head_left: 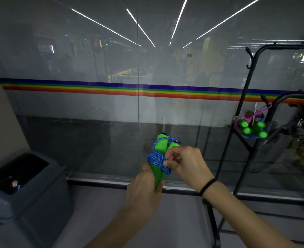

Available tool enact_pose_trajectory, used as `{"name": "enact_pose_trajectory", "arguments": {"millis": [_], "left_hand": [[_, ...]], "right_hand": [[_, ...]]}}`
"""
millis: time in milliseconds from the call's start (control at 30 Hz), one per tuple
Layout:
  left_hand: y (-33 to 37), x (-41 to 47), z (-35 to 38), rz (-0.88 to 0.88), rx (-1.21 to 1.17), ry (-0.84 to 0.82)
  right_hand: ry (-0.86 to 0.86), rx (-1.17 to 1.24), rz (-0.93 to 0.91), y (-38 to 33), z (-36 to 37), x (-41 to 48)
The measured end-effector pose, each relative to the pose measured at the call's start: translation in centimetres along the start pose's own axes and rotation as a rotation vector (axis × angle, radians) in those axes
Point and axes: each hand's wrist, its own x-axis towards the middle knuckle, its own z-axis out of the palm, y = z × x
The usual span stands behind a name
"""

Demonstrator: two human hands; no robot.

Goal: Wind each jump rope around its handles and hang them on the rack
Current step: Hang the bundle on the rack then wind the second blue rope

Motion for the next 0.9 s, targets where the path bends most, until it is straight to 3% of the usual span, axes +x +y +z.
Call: {"name": "enact_pose_trajectory", "arguments": {"millis": [133, 367, 500, 700, 900], "left_hand": [[-0.4, 0.0, 0.3, -0.024, 0.014, -0.05], [-0.6, 0.1, 0.7, -0.013, 0.126, -0.048], [-0.8, 0.6, 0.3, -0.01, 0.133, -0.036], [-1.4, 1.4, -0.2, -0.07, -0.101, -0.029], [-1.6, 1.6, -0.4, -0.084, -0.139, 0.01]], "right_hand": [[-0.122, 0.06, 0.066, 0.7, 0.3, 0.5], [-0.18, 0.089, 0.083, 1.3, 0.7, 0.9], [-0.113, 0.075, 0.051, 1.3, 1.2, 1.3], [0.054, 0.105, -0.053, 0.8, 2.4, 0.7], [0.176, -0.003, -0.15, 1.6, 2.4, 0.6]]}}
